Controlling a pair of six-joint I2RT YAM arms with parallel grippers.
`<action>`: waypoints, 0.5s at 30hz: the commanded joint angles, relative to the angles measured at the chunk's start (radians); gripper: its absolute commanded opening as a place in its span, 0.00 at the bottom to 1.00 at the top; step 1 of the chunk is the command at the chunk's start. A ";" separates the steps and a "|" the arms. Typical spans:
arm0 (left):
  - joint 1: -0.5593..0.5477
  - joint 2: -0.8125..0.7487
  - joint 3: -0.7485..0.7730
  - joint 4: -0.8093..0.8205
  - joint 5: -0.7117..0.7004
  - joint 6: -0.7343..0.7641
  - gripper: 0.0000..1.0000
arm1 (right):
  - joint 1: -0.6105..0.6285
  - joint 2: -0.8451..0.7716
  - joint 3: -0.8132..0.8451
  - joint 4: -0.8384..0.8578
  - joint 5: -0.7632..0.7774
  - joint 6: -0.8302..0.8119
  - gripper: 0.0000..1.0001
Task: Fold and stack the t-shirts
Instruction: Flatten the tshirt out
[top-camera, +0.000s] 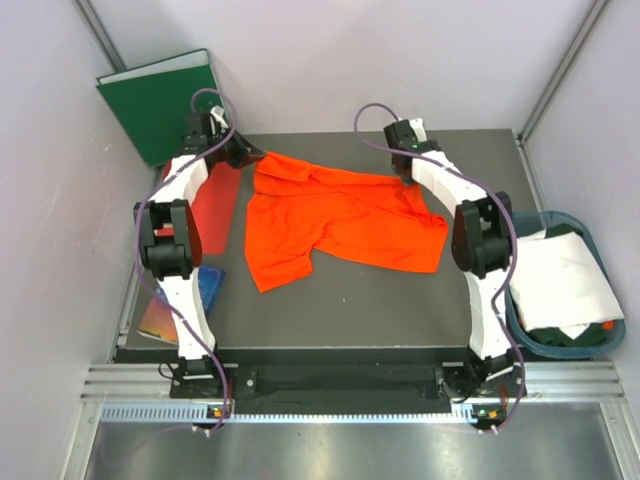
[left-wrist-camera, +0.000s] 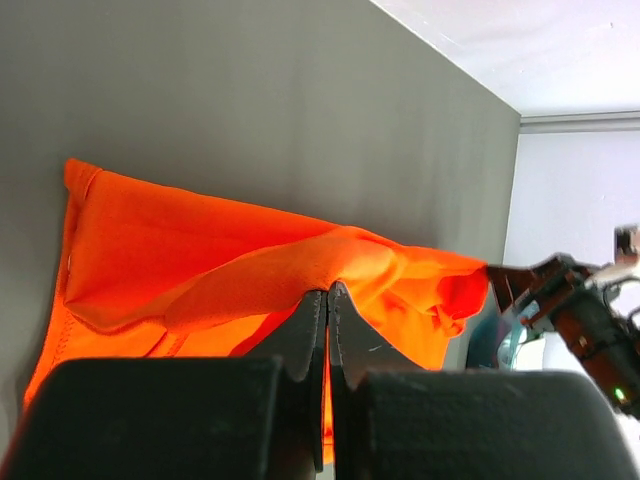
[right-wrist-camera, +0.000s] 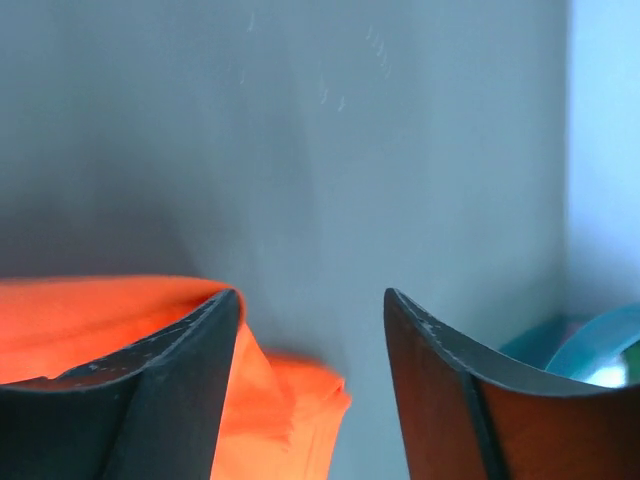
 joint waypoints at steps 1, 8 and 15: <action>0.004 0.002 0.034 0.023 0.026 0.007 0.00 | -0.033 -0.228 -0.134 0.023 -0.199 0.161 0.69; 0.004 0.013 0.037 0.029 0.031 0.001 0.00 | -0.194 -0.460 -0.446 0.216 -0.817 0.419 1.00; 0.007 0.024 0.037 0.034 0.035 0.000 0.00 | -0.174 -0.445 -0.400 0.097 -0.867 0.316 0.99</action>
